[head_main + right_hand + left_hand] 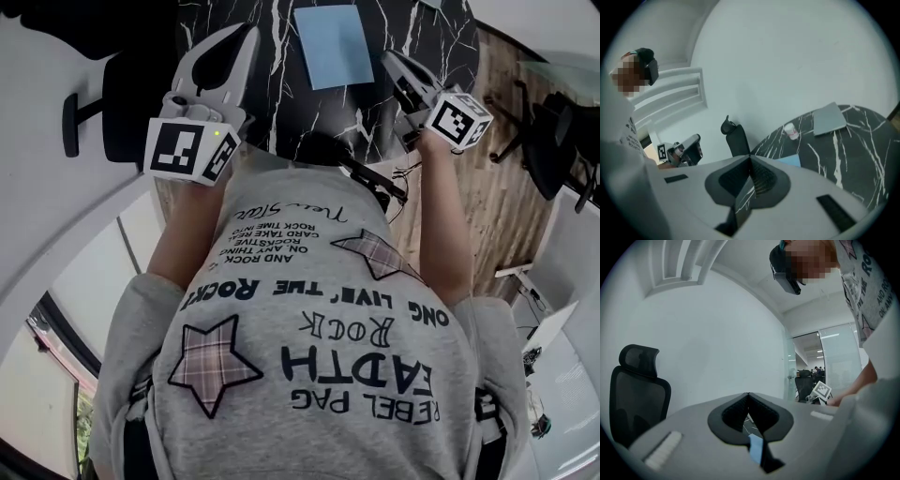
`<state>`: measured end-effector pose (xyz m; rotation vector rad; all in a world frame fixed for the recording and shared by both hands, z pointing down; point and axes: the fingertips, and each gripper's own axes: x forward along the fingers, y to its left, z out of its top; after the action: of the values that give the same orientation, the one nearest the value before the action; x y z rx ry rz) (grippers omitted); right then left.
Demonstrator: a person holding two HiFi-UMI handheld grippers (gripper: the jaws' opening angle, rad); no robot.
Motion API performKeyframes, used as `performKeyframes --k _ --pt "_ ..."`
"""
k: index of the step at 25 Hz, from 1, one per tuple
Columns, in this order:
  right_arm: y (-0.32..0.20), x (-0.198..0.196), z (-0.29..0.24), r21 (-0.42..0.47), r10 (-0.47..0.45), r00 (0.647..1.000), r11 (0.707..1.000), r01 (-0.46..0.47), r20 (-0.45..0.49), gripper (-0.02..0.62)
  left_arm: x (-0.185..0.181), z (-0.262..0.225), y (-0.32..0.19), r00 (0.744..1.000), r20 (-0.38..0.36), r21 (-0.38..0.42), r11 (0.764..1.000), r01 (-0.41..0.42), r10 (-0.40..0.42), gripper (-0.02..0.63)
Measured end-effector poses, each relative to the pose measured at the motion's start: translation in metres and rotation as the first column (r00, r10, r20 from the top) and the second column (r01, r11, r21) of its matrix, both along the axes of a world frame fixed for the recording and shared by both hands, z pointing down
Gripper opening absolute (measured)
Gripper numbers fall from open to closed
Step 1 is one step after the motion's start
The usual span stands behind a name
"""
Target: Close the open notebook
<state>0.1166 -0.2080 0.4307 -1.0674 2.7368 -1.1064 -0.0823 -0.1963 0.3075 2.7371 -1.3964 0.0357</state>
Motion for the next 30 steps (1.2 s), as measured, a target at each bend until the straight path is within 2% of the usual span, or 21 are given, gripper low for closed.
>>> performKeyframes --k 6,15,23,30 --pt "-0.001 0.028 -0.058 0.174 0.096 0.995 0.981 -0.088 -0.038 0.012 -0.006 -0.008 -0.004 1.0 0.0 0.019 1.0 0.015 -0.015 0.009" --pt "0.011 0.038 -0.124 0.363 0.204 0.971 0.92 -0.146 -0.124 0.012 -0.007 -0.016 -0.009 1.0 -0.009 0.028 0.999 0.024 -0.024 0.009" --pt "0.029 0.035 -0.153 0.458 0.245 0.953 0.878 -0.14 -0.178 0.012 -0.007 -0.025 -0.004 1.0 -0.009 0.047 0.999 0.015 -0.014 0.009" --pt "0.031 0.041 -0.153 0.459 0.267 0.943 0.875 -0.152 -0.197 0.012 -0.001 -0.034 -0.01 1.0 -0.006 0.058 0.998 0.008 -0.007 0.009"
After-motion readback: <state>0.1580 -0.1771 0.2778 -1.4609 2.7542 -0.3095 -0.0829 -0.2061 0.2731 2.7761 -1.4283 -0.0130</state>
